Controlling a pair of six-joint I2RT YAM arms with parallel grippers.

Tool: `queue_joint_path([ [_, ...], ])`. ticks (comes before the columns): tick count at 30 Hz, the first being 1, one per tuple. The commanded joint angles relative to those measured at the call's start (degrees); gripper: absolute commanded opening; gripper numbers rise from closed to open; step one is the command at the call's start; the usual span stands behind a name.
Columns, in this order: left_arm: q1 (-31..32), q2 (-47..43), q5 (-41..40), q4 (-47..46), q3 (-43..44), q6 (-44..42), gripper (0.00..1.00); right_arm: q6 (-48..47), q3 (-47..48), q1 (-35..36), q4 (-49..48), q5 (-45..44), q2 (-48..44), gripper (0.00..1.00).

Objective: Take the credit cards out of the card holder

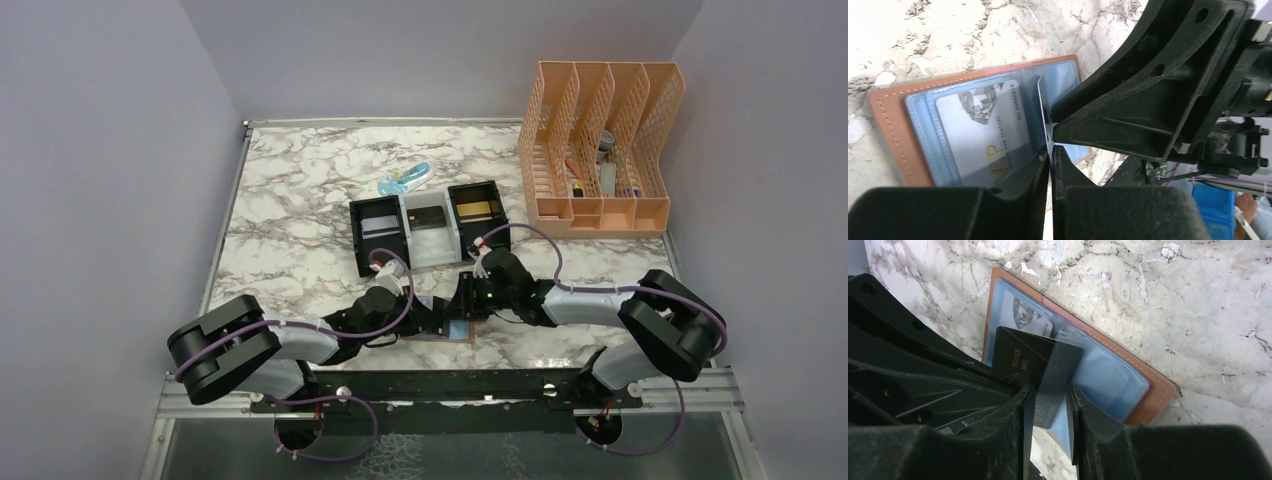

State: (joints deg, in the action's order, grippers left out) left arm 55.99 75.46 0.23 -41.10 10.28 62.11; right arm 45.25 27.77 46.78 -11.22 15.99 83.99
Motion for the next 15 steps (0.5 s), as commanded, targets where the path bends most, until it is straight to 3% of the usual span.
queue_joint_path([
  [1, 0.26, 1.28, 1.07, -1.52, 0.59, -0.58, 0.05, -0.71, -1.18, 0.21, 4.21, -5.4, -0.34, 0.31],
  [3, 0.26, 0.68, 0.05, -1.42, 0.05, 0.1, 0.0, -1.44, -0.82, 0.24, 4.89, -6.14, -1.39, 0.31],
  [9, 0.26, -5.1, -3.17, -0.64, -2.6, 1.23, 0.0, -5.56, 1.56, 0.23, 6.71, -4.26, -4.4, 0.31],
  [15, 0.29, -12.22, -5.78, 8.11, -2.0, -0.38, 0.0, -7.12, 2.43, 0.24, 2.32, 3.54, -5.85, 0.32],
])
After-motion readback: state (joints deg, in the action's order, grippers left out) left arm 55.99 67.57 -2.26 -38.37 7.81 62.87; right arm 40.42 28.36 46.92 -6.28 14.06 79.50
